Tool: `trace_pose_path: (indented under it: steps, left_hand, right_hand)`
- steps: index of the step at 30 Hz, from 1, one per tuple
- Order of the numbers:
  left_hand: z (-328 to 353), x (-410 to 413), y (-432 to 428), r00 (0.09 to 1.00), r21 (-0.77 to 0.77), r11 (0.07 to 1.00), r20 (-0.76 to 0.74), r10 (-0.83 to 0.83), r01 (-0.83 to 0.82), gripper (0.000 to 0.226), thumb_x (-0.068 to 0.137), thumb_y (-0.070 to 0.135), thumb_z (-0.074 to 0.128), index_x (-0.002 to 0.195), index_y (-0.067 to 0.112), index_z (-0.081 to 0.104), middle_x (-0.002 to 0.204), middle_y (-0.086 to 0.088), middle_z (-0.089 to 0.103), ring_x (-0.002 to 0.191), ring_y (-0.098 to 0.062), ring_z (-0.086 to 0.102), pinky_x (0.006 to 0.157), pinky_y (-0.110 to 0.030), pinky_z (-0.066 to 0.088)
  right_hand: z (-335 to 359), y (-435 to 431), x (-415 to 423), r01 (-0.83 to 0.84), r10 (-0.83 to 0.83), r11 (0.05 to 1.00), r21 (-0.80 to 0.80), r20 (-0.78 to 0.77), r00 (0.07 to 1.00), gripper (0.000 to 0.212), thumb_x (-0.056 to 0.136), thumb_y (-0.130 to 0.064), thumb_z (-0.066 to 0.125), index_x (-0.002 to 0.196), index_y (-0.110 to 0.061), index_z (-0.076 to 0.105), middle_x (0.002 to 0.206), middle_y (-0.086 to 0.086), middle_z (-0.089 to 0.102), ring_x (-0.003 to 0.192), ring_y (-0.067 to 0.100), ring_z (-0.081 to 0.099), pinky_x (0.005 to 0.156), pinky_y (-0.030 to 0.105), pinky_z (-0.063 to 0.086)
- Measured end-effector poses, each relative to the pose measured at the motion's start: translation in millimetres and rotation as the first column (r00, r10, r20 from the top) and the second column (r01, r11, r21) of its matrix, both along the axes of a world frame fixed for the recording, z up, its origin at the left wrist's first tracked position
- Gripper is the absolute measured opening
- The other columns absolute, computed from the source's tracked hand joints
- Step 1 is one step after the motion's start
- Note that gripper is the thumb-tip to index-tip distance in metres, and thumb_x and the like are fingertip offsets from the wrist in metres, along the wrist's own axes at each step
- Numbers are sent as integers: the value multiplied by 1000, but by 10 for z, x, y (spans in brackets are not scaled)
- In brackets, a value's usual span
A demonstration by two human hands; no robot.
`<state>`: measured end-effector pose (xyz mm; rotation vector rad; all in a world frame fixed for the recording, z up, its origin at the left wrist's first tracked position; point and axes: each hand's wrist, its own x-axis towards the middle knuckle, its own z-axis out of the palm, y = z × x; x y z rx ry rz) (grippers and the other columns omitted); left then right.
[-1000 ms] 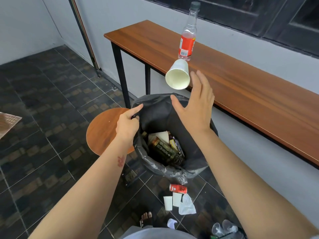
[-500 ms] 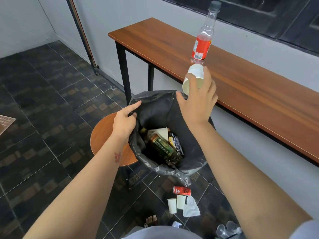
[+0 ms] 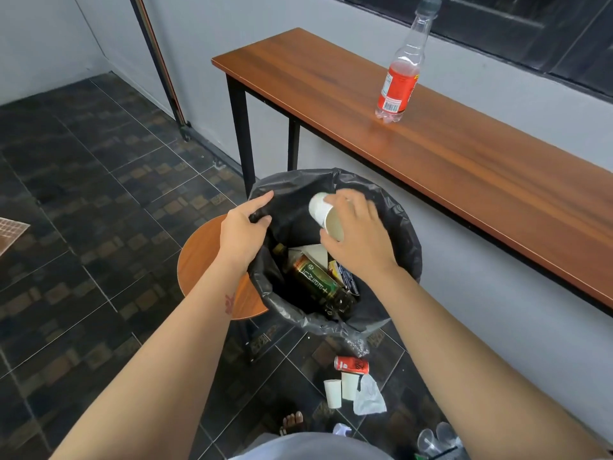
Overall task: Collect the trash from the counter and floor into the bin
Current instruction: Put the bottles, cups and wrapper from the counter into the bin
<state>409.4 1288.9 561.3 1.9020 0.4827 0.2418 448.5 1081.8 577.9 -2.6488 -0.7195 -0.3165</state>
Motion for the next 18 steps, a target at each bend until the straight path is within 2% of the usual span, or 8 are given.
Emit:
trace_pose_path:
  steps: [2,4,6,9,10,12,16,18]
  left_hand:
    - [3,2,-2,1000,95,995,-20,9,-7,49,95,6,58,135,36,57,138,3,58,113,-12,56,62,5,37]
    - [-3,6,0,999,169,986,-33,11,-5,52,96,5,55,135,39,56,138,3,57,114,-15,58,56,3,34]
    - [11,11,-5,998,207,978,-59,14,-1,52,97,4,53,136,39,55,138,2,57,104,-11,59,53,3,34]
    - [43,6,-11,995,276,961,-97,8,20,51,99,9,51,139,40,51,141,0,55,82,-5,58,48,2,36]
    - [60,2,-12,994,309,950,-113,2,33,51,99,10,50,139,42,50,146,-2,51,81,-7,61,50,0,37]
    - [85,-2,-17,991,371,926,-135,-25,74,56,98,3,48,140,40,49,158,-1,32,93,-18,66,59,-3,38]
    - [135,-17,-42,988,427,895,-132,-84,133,66,92,-9,45,139,37,50,163,5,14,70,-10,57,50,-12,37]
    - [135,-19,-53,984,446,880,-137,-112,162,70,90,-12,45,141,36,49,164,4,8,86,-21,64,52,-18,42]
  right_hand:
    - [-84,-31,19,17,-28,998,-64,-165,986,60,86,-34,67,140,-27,40,146,-2,34,125,26,39,95,45,49]
    - [-140,-52,50,-10,-22,994,-112,-285,958,65,87,-43,66,144,-30,37,154,-2,26,137,25,28,108,49,38]
    - [-170,-62,64,-56,1,985,-160,-323,946,64,88,-53,60,144,-31,39,159,-3,22,146,21,16,114,48,23]
    - [-137,-75,98,-48,36,996,-69,-167,985,52,94,-52,53,139,-27,49,153,-4,35,143,17,25,113,41,25]
    - [-99,-76,118,-38,37,999,-7,-87,995,47,95,-49,53,135,-25,52,149,-4,42,138,17,32,111,40,28]
    - [-4,-72,188,-20,11,992,128,66,998,38,96,-42,53,127,-21,58,138,-3,51,128,17,42,107,36,35]
    - [187,-43,377,32,-110,941,338,214,971,31,96,-33,54,119,-13,61,129,1,56,117,17,48,99,25,35]
    - [257,-53,519,88,-193,919,385,245,950,34,95,-33,53,120,-12,60,131,3,56,118,20,49,97,24,34]
